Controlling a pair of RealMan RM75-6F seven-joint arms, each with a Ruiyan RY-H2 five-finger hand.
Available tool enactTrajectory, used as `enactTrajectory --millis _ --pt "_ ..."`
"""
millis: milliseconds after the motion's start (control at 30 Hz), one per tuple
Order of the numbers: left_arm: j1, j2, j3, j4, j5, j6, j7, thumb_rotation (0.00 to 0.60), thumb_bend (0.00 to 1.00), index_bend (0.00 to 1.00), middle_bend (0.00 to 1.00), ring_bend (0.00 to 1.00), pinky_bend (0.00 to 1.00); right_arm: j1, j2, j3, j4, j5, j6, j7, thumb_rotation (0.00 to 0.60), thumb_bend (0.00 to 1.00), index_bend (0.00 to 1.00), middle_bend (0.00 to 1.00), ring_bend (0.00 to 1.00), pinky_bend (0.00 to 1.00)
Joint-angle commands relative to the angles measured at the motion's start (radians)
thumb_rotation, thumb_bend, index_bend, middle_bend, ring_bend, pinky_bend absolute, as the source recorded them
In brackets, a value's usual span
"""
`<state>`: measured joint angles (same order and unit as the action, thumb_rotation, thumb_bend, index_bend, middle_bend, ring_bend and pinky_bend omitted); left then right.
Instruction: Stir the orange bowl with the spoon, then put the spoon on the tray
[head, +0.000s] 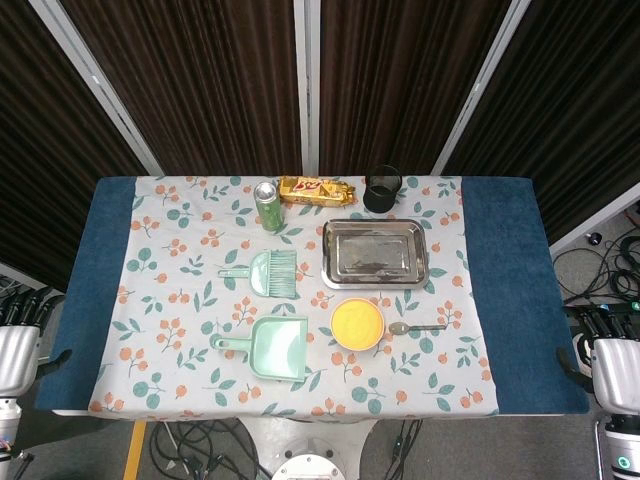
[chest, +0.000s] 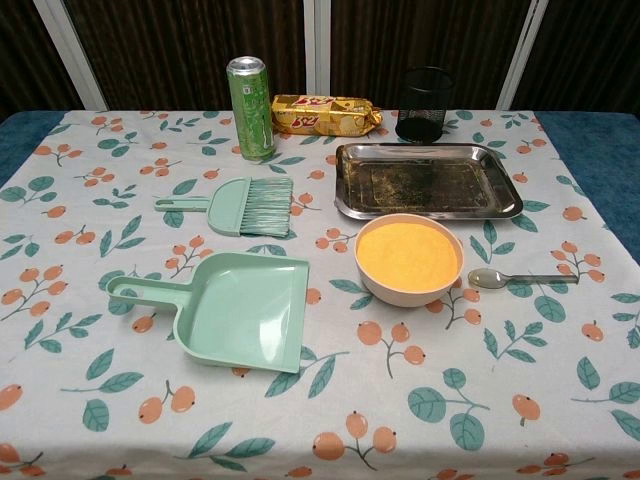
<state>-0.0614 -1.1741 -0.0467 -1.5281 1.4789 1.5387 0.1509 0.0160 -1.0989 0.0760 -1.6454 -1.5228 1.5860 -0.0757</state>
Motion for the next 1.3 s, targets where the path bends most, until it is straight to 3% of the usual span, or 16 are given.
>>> enactTrajectory --millis 33,367,500,633,700,800,1033,1300 --pt "0.0 0.0 0.0 0.0 -0.003 -0.003 -0.001 0.6 0.13 0.27 0.24 0.16 0.17 0.001 -0.001 0.001 -0.001 0.0 -0.001 -0.002 0.6 0.24 0.26 0.28 0.22 0.33" --pt "0.002 -0.002 0.001 0.003 -0.004 -0.009 -0.007 0.6 0.13 0.27 0.24 0.16 0.17 0.004 0.007 -0.007 -0.004 -0.005 -0.017 -0.005 0.6 0.24 0.26 0.31 0.23 0.33" --pt "0.001 -0.003 0.001 0.003 -0.004 -0.012 -0.007 0.6 0.13 0.27 0.24 0.16 0.17 0.019 0.02 -0.009 -0.013 -0.016 -0.041 -0.014 0.6 0.24 0.26 0.36 0.29 0.35" --pt "0.001 -0.002 -0.001 0.001 -0.003 -0.008 -0.009 0.6 0.13 0.27 0.24 0.16 0.17 0.06 0.02 -0.014 -0.032 -0.035 -0.103 -0.028 0.6 0.24 0.26 0.53 0.54 0.56" --pt "0.004 -0.001 -0.001 0.0 0.0 -0.002 -0.009 0.6 0.13 0.27 0.24 0.16 0.17 0.089 0.023 -0.021 -0.051 -0.031 -0.166 -0.029 0.6 0.23 0.26 0.69 0.73 0.77" --pt "0.009 0.0 0.002 -0.001 0.001 0.0 -0.013 0.6 0.13 0.27 0.24 0.16 0.17 0.143 0.015 -0.018 -0.071 -0.005 -0.267 -0.048 0.6 0.23 0.3 0.82 0.86 0.89" --pt "0.023 0.007 0.016 -0.004 0.01 0.01 -0.022 0.6 0.13 0.27 0.24 0.16 0.17 0.256 -0.071 0.006 -0.048 0.1 -0.46 -0.112 0.6 0.23 0.38 0.92 0.95 0.97" --pt "0.031 0.003 0.017 0.007 0.009 0.014 -0.037 0.6 0.13 0.27 0.24 0.16 0.17 0.373 -0.21 0.038 0.06 0.24 -0.627 -0.182 0.6 0.25 0.4 0.93 0.96 0.98"
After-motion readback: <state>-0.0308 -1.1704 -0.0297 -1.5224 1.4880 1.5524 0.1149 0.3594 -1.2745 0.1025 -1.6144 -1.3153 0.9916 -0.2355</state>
